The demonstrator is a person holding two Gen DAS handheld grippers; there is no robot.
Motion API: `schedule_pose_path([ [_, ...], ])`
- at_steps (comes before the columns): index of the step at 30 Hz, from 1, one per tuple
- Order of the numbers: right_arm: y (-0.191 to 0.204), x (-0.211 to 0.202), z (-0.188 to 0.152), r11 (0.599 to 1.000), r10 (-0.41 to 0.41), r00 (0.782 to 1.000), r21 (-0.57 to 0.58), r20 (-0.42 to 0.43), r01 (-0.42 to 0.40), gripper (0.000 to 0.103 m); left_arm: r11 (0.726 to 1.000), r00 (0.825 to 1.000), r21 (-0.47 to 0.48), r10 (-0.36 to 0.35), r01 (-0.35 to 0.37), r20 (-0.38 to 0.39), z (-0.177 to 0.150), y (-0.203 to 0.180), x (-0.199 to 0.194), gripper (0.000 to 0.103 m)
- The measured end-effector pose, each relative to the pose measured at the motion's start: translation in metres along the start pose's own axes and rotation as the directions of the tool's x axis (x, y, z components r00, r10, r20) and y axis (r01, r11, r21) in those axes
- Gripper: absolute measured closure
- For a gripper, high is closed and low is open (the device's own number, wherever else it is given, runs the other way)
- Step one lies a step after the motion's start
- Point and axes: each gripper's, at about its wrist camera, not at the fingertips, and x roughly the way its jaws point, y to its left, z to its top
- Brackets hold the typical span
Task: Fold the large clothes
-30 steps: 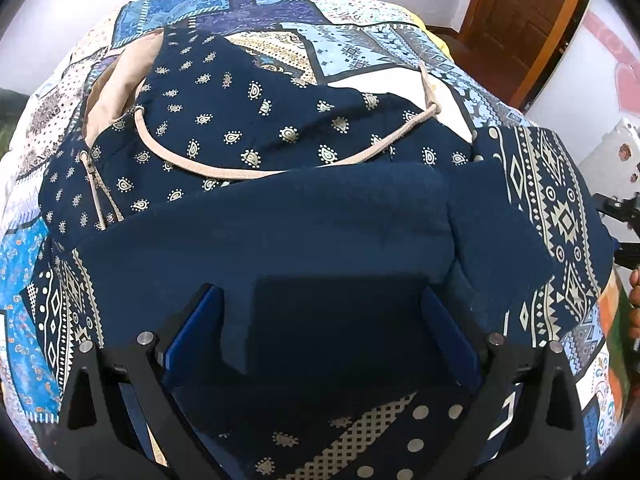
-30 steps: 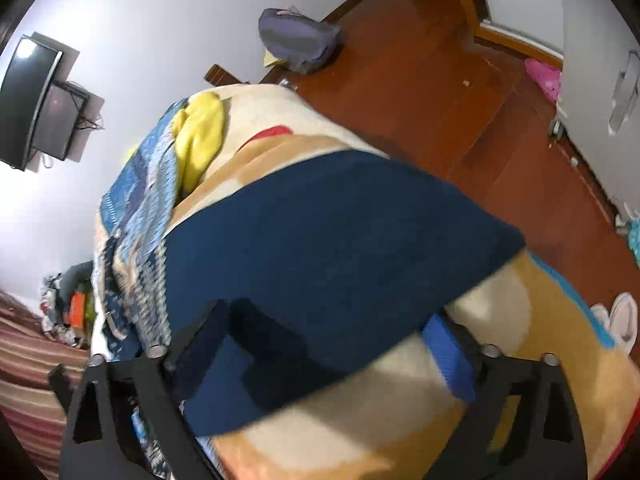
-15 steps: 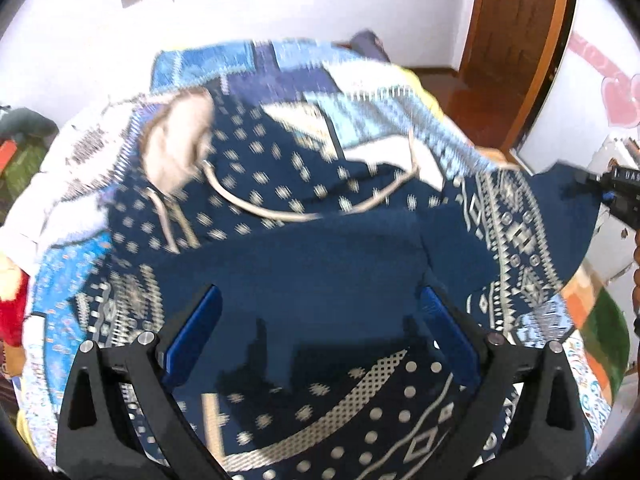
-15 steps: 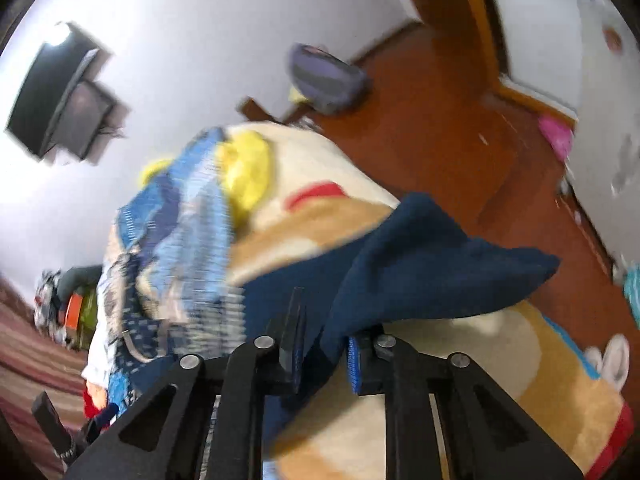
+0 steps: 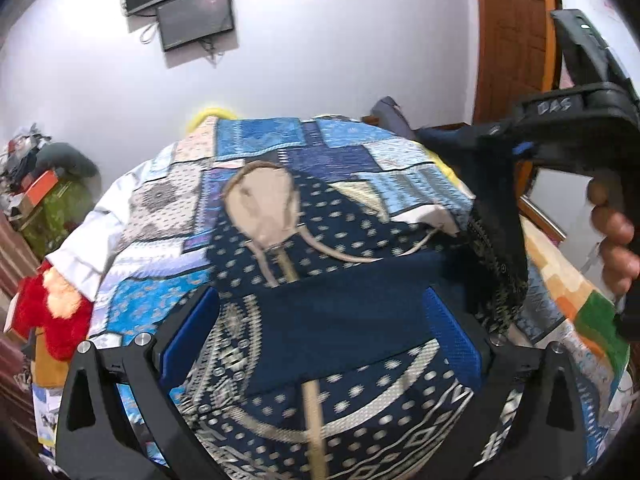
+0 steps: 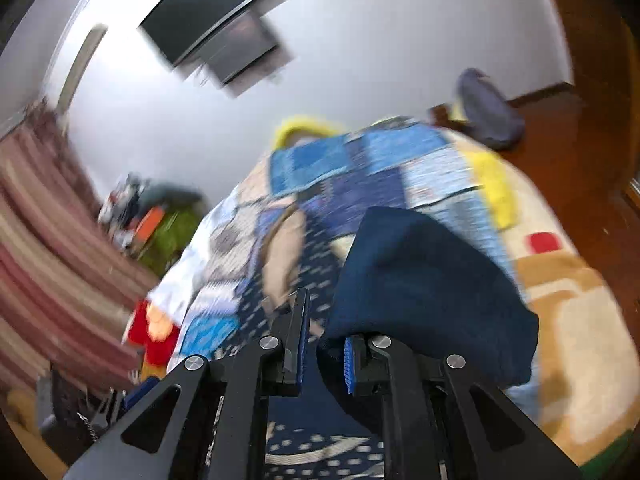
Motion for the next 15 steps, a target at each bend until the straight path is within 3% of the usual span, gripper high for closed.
schedule_pose_path([
  [3, 0.038, 0.040, -0.025, 0.998, 0.025, 0.995, -0.049, -0.096, -0.030, 0.092, 0.999, 0.999, -0.035, 0.037, -0.038, -0.023, -0.015, 0.028, -0.001, 0.001],
  [6, 0.056, 0.084, -0.058, 0.996, 0.009, 0.977, -0.080, -0.215, -0.027, 0.092, 0.994, 0.995, -0.097, 0.049, -0.057, -0.081, -0.035, 0.058, 0.004, 0.001],
  [11, 0.052, 0.145, -0.121, 0.993, -0.094, 0.905, -0.110, -0.415, 0.052, 0.091, 0.975, 0.976, -0.202, 0.042, -0.087, -0.214, -0.077, 0.099, 0.023, 0.001],
  [15, 0.030, 0.159, -0.149, 0.995, -0.101, 0.843, -0.065, -0.529, 0.079, 0.091, 0.966, 0.959, -0.239, 0.030, -0.100, -0.281, -0.099, 0.109, 0.036, 0.001],
])
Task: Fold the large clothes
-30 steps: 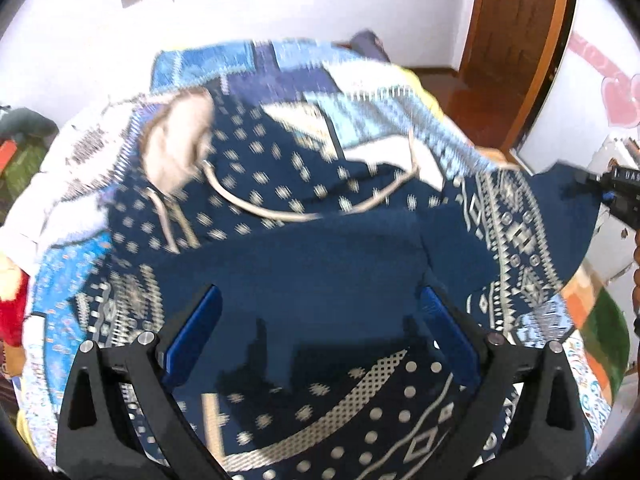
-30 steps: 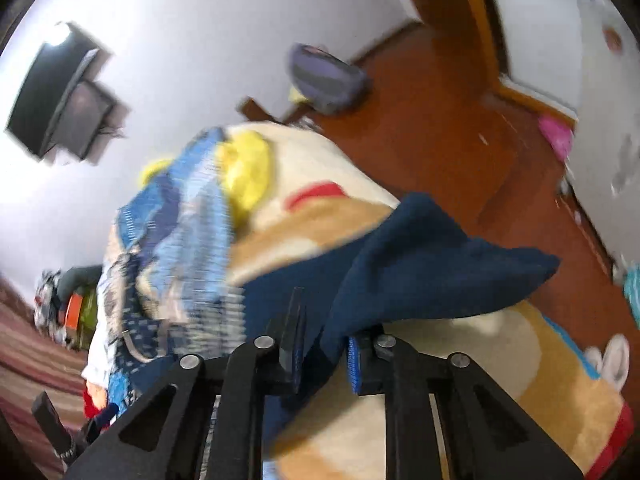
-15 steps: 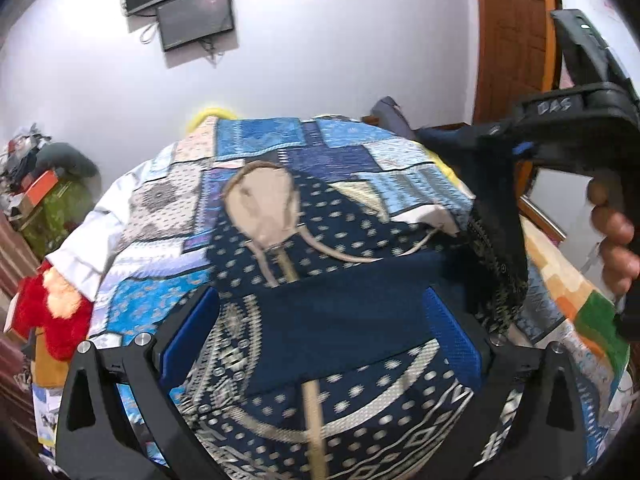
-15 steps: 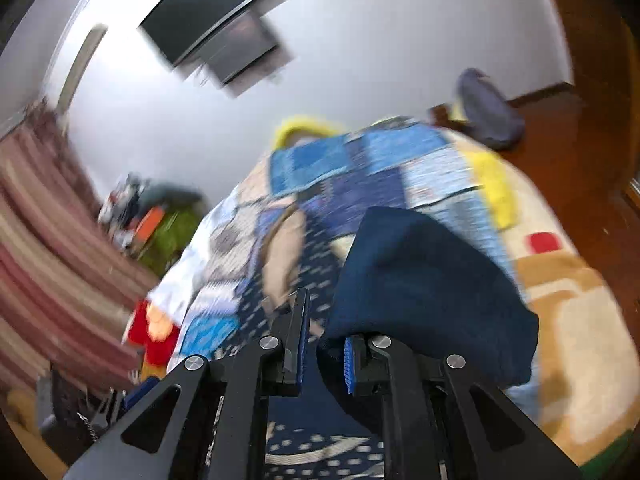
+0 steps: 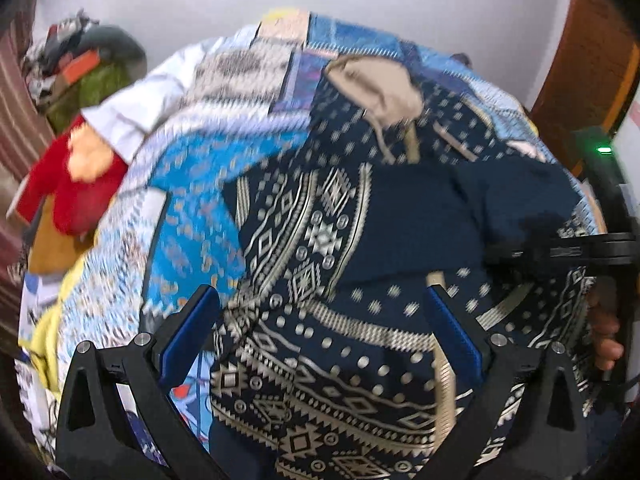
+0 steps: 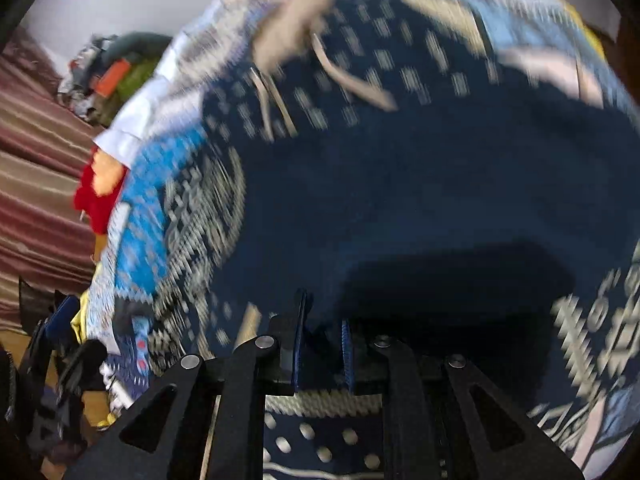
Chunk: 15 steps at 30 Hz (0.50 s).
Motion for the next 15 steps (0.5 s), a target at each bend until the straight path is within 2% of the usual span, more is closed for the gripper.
schedule_pose_path([
  [4, -0.011, -0.013, -0.017, 0.999, 0.035, 0.997, -0.011, -0.063, -0.036, 0.091, 1.000, 0.999, 0.008, -0.012, 0.012, -0.033, 0.000, -0.009, 0.011, 0.001],
  [6, -0.013, -0.029, -0.026, 0.998, 0.046, 0.997, -0.046, -0.057, -0.049, 0.091, 0.999, 0.999, 0.033, -0.024, 0.025, -0.027, 0.003, -0.022, 0.010, 0.001],
  [11, -0.033, -0.093, -0.044, 0.996, 0.013, 0.996, -0.093, 0.089, -0.005, 0.091, 0.989, 0.997, 0.130, -0.073, 0.074, -0.011, 0.019, -0.075, 0.005, 0.001],
  [15, -0.062, -0.138, -0.050, 0.987, -0.109, 0.966, -0.091, 0.233, 0.133, 0.091, 0.965, 0.991, 0.226, -0.133, 0.137, -0.031, 0.037, -0.132, 0.009, 0.001],
])
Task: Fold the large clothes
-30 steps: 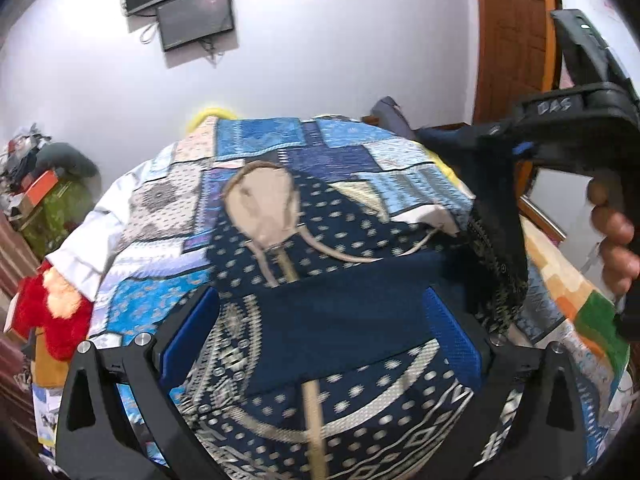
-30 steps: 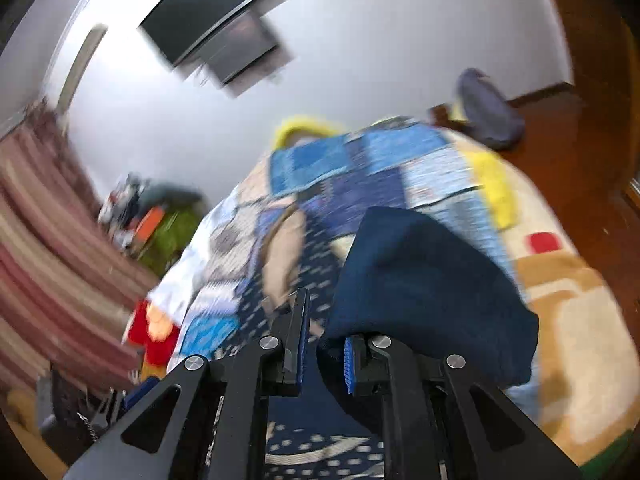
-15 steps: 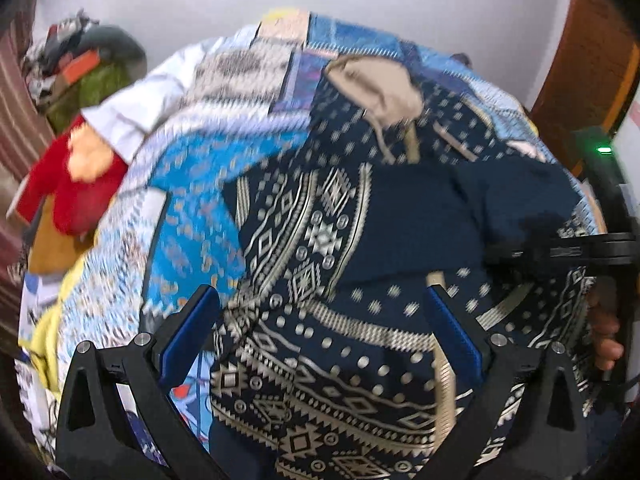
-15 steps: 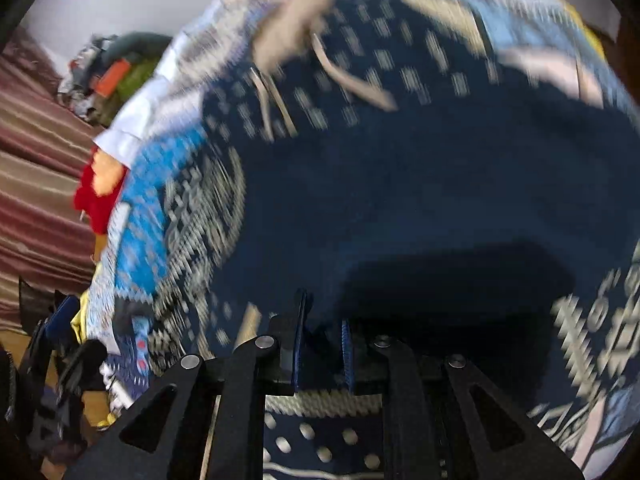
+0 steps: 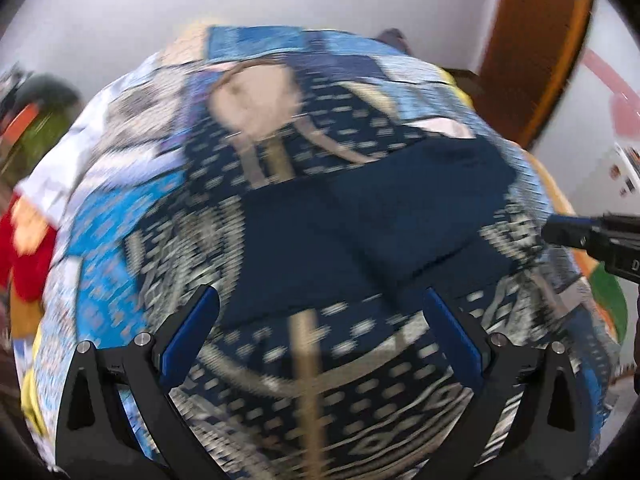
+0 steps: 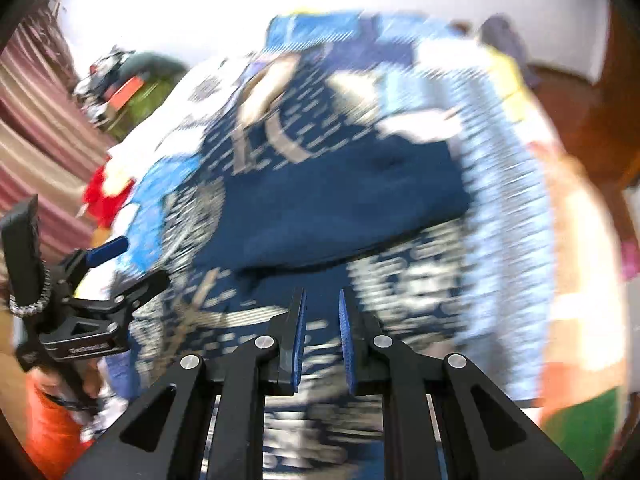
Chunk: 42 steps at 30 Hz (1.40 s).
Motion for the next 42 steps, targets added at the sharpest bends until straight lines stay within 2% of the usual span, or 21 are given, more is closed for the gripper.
schedule_pose_path([
  [4, -0.045, -0.026, -0.005, 0.990, -0.138, 0.988, 0.012, 0.067, 0.137, 0.091, 0.989, 0.997, 0.126, -0.080, 0.078, 0.011, 0.027, -0.053, 0.025, 0.001],
  [7, -0.082, -0.036, -0.013, 0.982, -0.186, 0.981, 0.053, 0.059, 0.183, 0.091, 0.976, 0.997, 0.206, -0.070, 0.076, -0.037, 0.043, -0.094, 0.058, 0.001],
  [9, -0.100, -0.037, -0.019, 0.977, -0.197, 0.979, 0.087, 0.046, 0.193, 0.091, 0.968, 0.995, 0.235, -0.075, 0.089, -0.068, 0.051, -0.114, 0.078, 0.001],
  [13, -0.131, -0.035, -0.036, 0.974, -0.159, 0.987, 0.166, 0.022, 0.153, 0.091, 0.960, 0.995, 0.267, -0.069, 0.085, -0.070, 0.066, -0.142, 0.104, 0.011],
  [16, -0.136, -0.029, -0.042, 0.970, -0.161, 0.987, 0.186, 0.007, 0.157, 0.091, 0.954, 0.995, 0.288, -0.067, 0.084, -0.069, 0.071, -0.150, 0.116, 0.037],
  [18, -0.135, -0.029, -0.043, 0.971, -0.166, 0.986, 0.177, 0.008, 0.162, 0.091, 0.960, 0.995, 0.262, -0.084, 0.095, -0.052, 0.074, -0.148, 0.113, 0.057],
  [19, -0.134, -0.030, -0.043, 0.971, -0.168, 0.986, 0.173, 0.012, 0.164, 0.091, 0.962, 0.996, 0.257, -0.081, 0.089, -0.043, 0.076, -0.146, 0.109, 0.078],
  [20, -0.132, -0.030, -0.041, 0.972, -0.171, 0.985, 0.165, 0.018, 0.166, 0.091, 0.966, 0.997, 0.248, -0.072, 0.078, -0.033, 0.078, -0.142, 0.103, 0.091],
  [22, -0.127, -0.028, -0.036, 0.974, -0.170, 0.985, 0.154, 0.021, 0.165, 0.091, 0.974, 0.997, 0.215, -0.073, 0.072, -0.004, 0.082, -0.131, 0.088, 0.091],
  [23, -0.125, -0.027, -0.034, 0.976, -0.164, 0.986, 0.152, 0.022, 0.159, 0.091, 0.978, 0.995, 0.184, -0.099, 0.093, 0.026, 0.087, -0.117, 0.074, 0.091],
  [25, -0.118, -0.022, -0.026, 0.978, -0.148, 0.989, 0.151, 0.016, 0.144, 0.091, 0.985, 0.991, 0.142, -0.107, 0.095, 0.081, 0.092, -0.093, 0.050, 0.091],
  [31, -0.086, -0.011, -0.009, 0.987, -0.137, 0.990, 0.088, 0.032, 0.134, 0.091, 0.999, 0.979, 0.012, -0.041, 0.039, 0.200, 0.103, -0.006, -0.004, 0.091],
  [33, -0.073, -0.006, -0.001, 0.989, -0.138, 0.990, 0.057, 0.038, 0.136, 0.091, 1.000, 0.974, -0.026, 0.011, -0.005, 0.228, 0.102, 0.025, -0.014, 0.092],
  [34, -0.066, -0.005, 0.002, 0.989, -0.141, 0.989, 0.040, 0.043, 0.140, 0.091, 0.998, 0.972, -0.052, 0.030, -0.018, 0.232, 0.099, 0.043, -0.017, 0.092],
  [37, -0.047, 0.003, 0.015, 0.988, -0.155, 0.986, -0.013, 0.058, 0.156, 0.091, 0.991, 0.976, -0.135, 0.008, 0.022, 0.217, 0.089, 0.087, -0.015, 0.092],
  [42, -0.020, 0.027, 0.031, 0.974, -0.199, 0.978, -0.098, 0.059, 0.204, 0.091, 0.972, 0.983, -0.230, -0.001, 0.043, 0.182, 0.054, 0.136, 0.003, 0.092],
])
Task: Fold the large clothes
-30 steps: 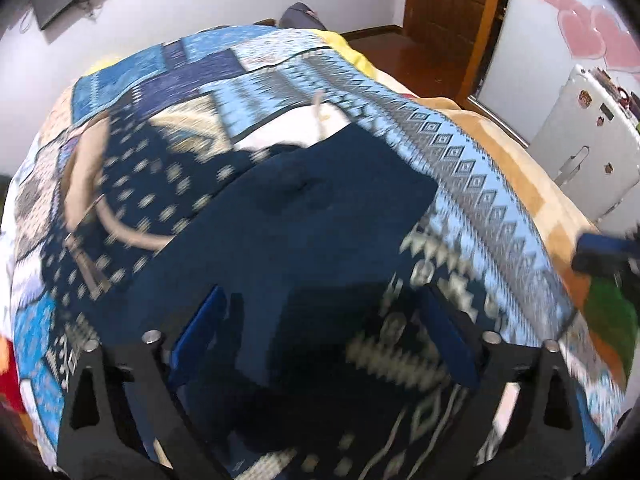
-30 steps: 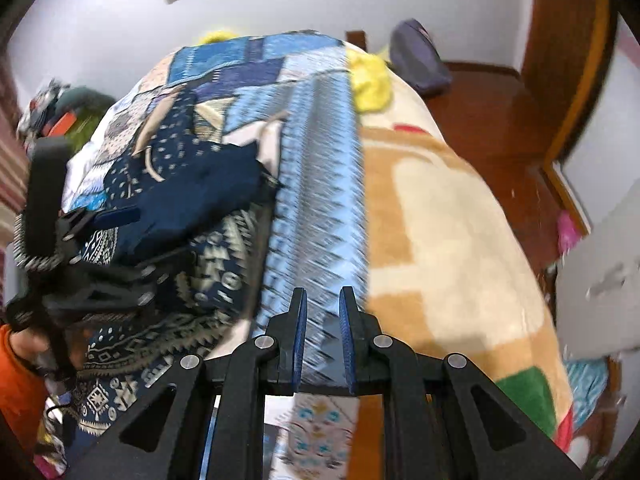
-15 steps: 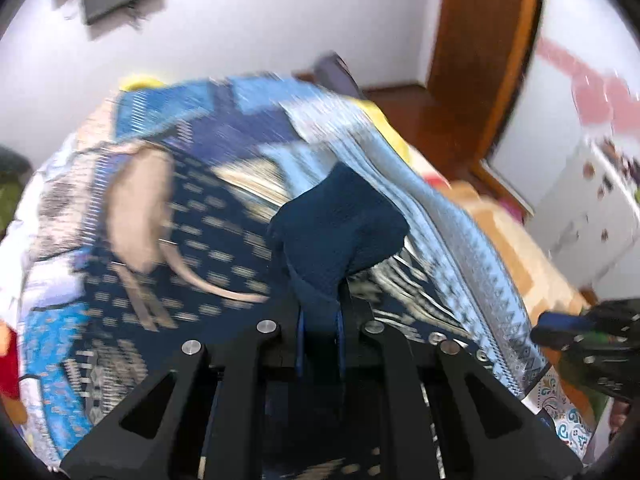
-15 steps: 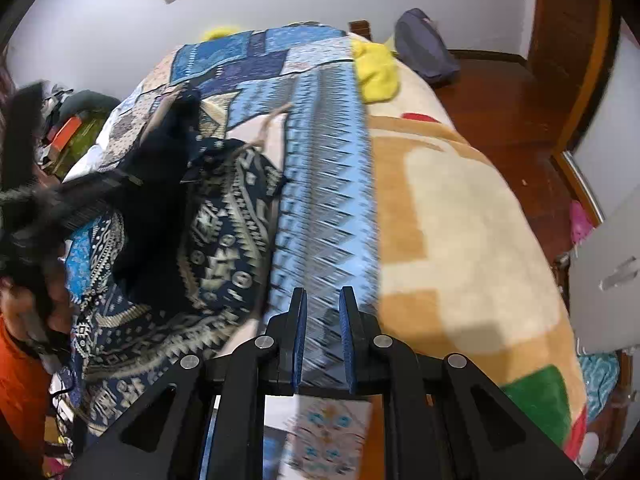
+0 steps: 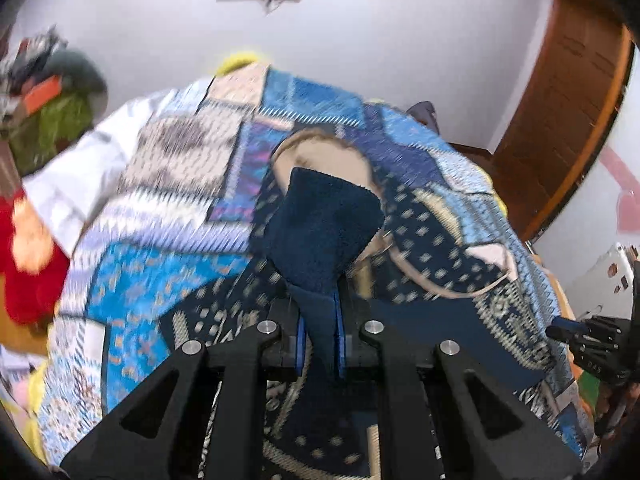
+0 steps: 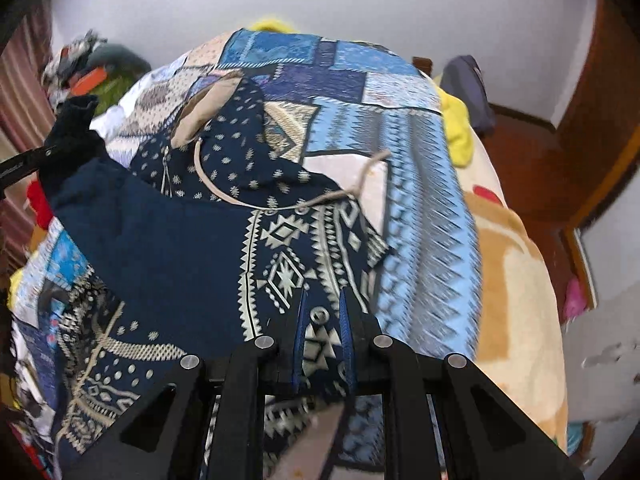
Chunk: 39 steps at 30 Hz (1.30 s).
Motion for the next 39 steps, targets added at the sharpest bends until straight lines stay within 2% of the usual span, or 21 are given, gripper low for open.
schedule_pose_path([
  [6, 0.029, 0.047, 0.002, 0.994, -0.055, 0.994, -0.101, -0.090, 0.046, 0.091, 0.997, 0.994, -0.076, 0.024, -0.032, -0.104, -0.049, 0.047, 0.027, 0.092],
  [9, 0.035, 0.055, -0.002, 0.987, -0.088, 0.994, -0.143, -0.064, 0.078, 0.091, 0.993, 0.987, -0.104, 0.032, -0.048, -0.157, -0.072, 0.064, 0.041, 0.092],
  [13, 0.035, 0.056, -0.004, 0.984, -0.103, 0.994, -0.153, -0.047, 0.095, 0.091, 0.982, 0.986, -0.184, 0.005, -0.037, -0.169, -0.097, 0.078, 0.048, 0.091],
  [19, 0.021, 0.050, -0.007, 0.987, -0.129, 0.990, -0.101, -0.050, 0.124, 0.091, 0.961, 0.985, -0.273, -0.013, -0.036, -0.174, -0.120, 0.091, 0.050, 0.089],
  [22, 0.017, 0.050, -0.010, 0.988, -0.118, 0.992, -0.103, -0.054, 0.112, 0.091, 0.959, 0.980, -0.275, 0.016, -0.072, -0.199, -0.124, 0.096, 0.053, 0.085],
  [25, 0.019, 0.050, -0.014, 0.979, -0.160, 0.986, -0.136, -0.053, 0.152, 0.091, 0.952, 0.961, -0.224, 0.158, -0.210, -0.229, -0.129, 0.102, 0.050, 0.085],
  [27, 0.018, 0.048, -0.017, 0.979, -0.167, 0.985, -0.128, -0.050, 0.159, 0.089, 0.953, 0.961, -0.231, 0.143, -0.199, -0.236, -0.132, 0.111, 0.047, 0.085],
  [28, 0.016, 0.047, -0.019, 0.980, -0.167, 0.985, -0.121, -0.050, 0.160, 0.081, 0.950, 0.964, -0.257, 0.118, -0.180, -0.240, -0.134, 0.118, 0.045, 0.085],
  [30, 0.010, 0.044, -0.023, 0.975, -0.201, 0.979, -0.102, -0.040, 0.196, 0.049, 0.943, 0.962, -0.280, 0.107, -0.177, -0.250, -0.137, 0.126, 0.044, 0.085],
  [31, 0.005, 0.043, -0.025, 0.966, -0.246, 0.969, -0.090, -0.030, 0.243, 0.018, 0.941, 0.961, -0.288, 0.105, -0.180, -0.257, -0.138, 0.129, 0.044, 0.085],
  [32, -0.001, 0.042, -0.027, 0.958, -0.278, 0.960, -0.075, -0.023, 0.276, 0.000, 0.939, 0.959, -0.294, 0.100, -0.180, -0.266, -0.139, 0.132, 0.045, 0.085],
  [33, -0.009, 0.041, -0.030, 0.960, -0.274, 0.961, -0.059, -0.022, 0.273, 0.000, 0.938, 0.958, -0.298, 0.094, -0.177, -0.270, -0.140, 0.132, 0.045, 0.085],
  [35, -0.025, 0.042, -0.037, 0.983, -0.186, 0.980, -0.007, -0.069, 0.186, 0.000, 0.940, 0.956, -0.291, 0.093, -0.176, -0.279, -0.141, 0.132, 0.044, 0.084],
  [39, -0.047, 0.032, -0.045, 0.991, -0.093, 0.990, 0.087, -0.106, 0.102, 0.000, 0.953, 0.943, -0.202, 0.161, -0.225, -0.291, -0.138, 0.120, 0.033, 0.082],
])
